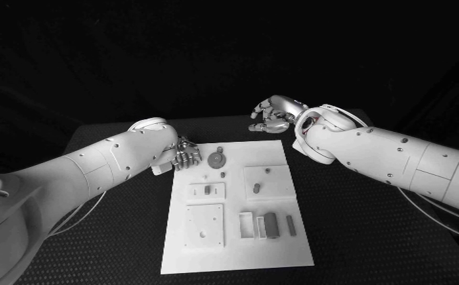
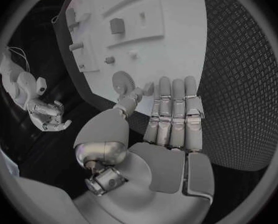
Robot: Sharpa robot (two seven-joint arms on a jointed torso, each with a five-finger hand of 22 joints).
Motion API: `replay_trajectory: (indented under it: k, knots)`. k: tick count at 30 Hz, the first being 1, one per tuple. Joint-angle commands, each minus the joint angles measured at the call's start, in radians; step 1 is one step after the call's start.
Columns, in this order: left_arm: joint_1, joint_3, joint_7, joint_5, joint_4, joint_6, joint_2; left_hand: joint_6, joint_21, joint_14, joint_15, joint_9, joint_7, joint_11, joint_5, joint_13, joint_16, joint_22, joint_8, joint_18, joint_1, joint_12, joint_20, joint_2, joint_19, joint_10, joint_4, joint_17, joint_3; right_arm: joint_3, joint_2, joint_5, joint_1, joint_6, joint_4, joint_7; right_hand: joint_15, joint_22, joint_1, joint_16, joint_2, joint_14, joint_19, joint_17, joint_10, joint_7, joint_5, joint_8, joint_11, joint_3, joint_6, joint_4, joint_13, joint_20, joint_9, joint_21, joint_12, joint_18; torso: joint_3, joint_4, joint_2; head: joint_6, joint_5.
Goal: Assemble the parts on the task board
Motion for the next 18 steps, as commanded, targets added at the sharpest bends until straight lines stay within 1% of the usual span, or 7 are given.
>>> replay_trajectory:
  k: [1,2,4,6,12,18]
  knots:
    - [-0.001,0.0,0.012,0.008,0.001,0.014,0.002,0.007,-0.001,0.009,-0.002,-0.001,-0.001,0.0,-0.004,-0.002,0.007,0.003,0.008,0.008,0.023,0.007,0.0,0.007,0.009,0.008,-0.008,-0.003,0.002,0.001,0.001,-0.001,0.0,0.009,0.001,0.006,0.002,0.015,0.001,0.0,-0.003,-0.006,0.0,0.001,-0.002,0.017,0.0,-0.004,0.003,0.001,-0.011,0.005,-0.001,-0.005,-0.001,-0.004,0.004,0.053,0.0,0.0004,0.0,-0.001,-0.001]
    - [-0.001,0.0,0.012,0.008,0.001,0.014,0.002,0.007,-0.001,0.009,-0.002,-0.001,-0.001,0.0,-0.004,-0.002,0.008,0.003,0.008,0.008,0.028,0.008,0.0,0.008,0.01,0.008,-0.008,-0.003,0.002,0.001,0.001,-0.001,0.0,0.009,0.001,0.006,0.002,0.015,0.001,0.0,-0.003,-0.006,0.0,0.001,-0.002,0.017,0.0,-0.004,0.003,0.001,-0.011,0.005,-0.001,-0.005,-0.001,-0.004,0.004,0.053,-0.0003,0.0004,0.0,-0.001,-0.001]
    - [-0.001,0.0,0.013,0.008,0.001,0.011,0.001,0.01,-0.001,0.011,-0.003,-0.001,-0.002,-0.001,-0.004,-0.003,0.01,0.005,0.01,0.008,0.041,0.009,-0.001,0.013,0.011,0.01,-0.008,-0.005,0.006,0.001,0.001,-0.001,0.0,0.009,0.001,0.005,0.002,0.015,0.001,0.0,-0.003,-0.006,0.0,0.001,-0.002,0.017,0.0,-0.004,0.003,0.001,-0.011,0.005,-0.001,-0.005,-0.001,-0.004,0.004,0.053,0.0002,0.0004,-0.001,-0.002,-0.001]
    - [-0.001,0.0,0.014,0.014,0.0,0.011,0.001,0.013,-0.001,0.013,-0.004,-0.002,-0.003,-0.002,-0.004,-0.005,0.014,0.007,0.011,0.007,0.06,0.01,-0.002,0.013,0.015,0.014,-0.001,-0.009,0.02,0.001,0.001,-0.001,0.0,0.009,0.0,0.005,0.002,0.015,0.001,0.0,-0.003,-0.006,0.0,0.001,-0.002,0.017,0.0,-0.004,0.003,0.001,-0.011,0.005,-0.001,-0.005,-0.001,-0.004,0.004,0.053,0.0004,0.0003,0.0,-0.001,-0.001]
    - [-0.001,0.0,0.018,0.021,-0.002,0.004,0.0,0.019,-0.001,0.017,-0.005,-0.003,-0.005,-0.004,-0.004,-0.007,0.019,0.01,0.014,0.006,0.08,0.013,-0.004,0.023,0.019,0.019,-0.002,-0.014,0.036,0.001,0.001,-0.001,0.0,0.009,0.001,0.005,0.002,0.015,0.001,0.0,-0.003,-0.006,0.0,0.001,-0.002,0.017,0.0,-0.004,0.003,0.001,-0.011,0.006,-0.002,-0.005,-0.001,-0.004,0.004,0.053,0.0006,0.0004,0.0,-0.002,-0.001]
    - [-0.001,0.0,0.022,0.022,0.001,-0.009,-0.006,0.026,0.001,0.024,-0.008,-0.003,-0.008,-0.007,-0.004,-0.009,0.026,0.014,0.017,0.006,0.09,0.017,-0.006,0.025,0.027,0.028,-0.002,-0.017,0.041,0.001,0.001,-0.001,0.0,0.009,-0.001,0.006,0.002,0.015,0.001,0.0,-0.003,-0.006,0.0,0.001,-0.002,0.017,0.0,-0.004,0.003,0.001,-0.011,0.006,-0.002,-0.005,-0.001,-0.004,0.004,0.053,0.0012,-0.0001,-0.001,-0.002,0.0]
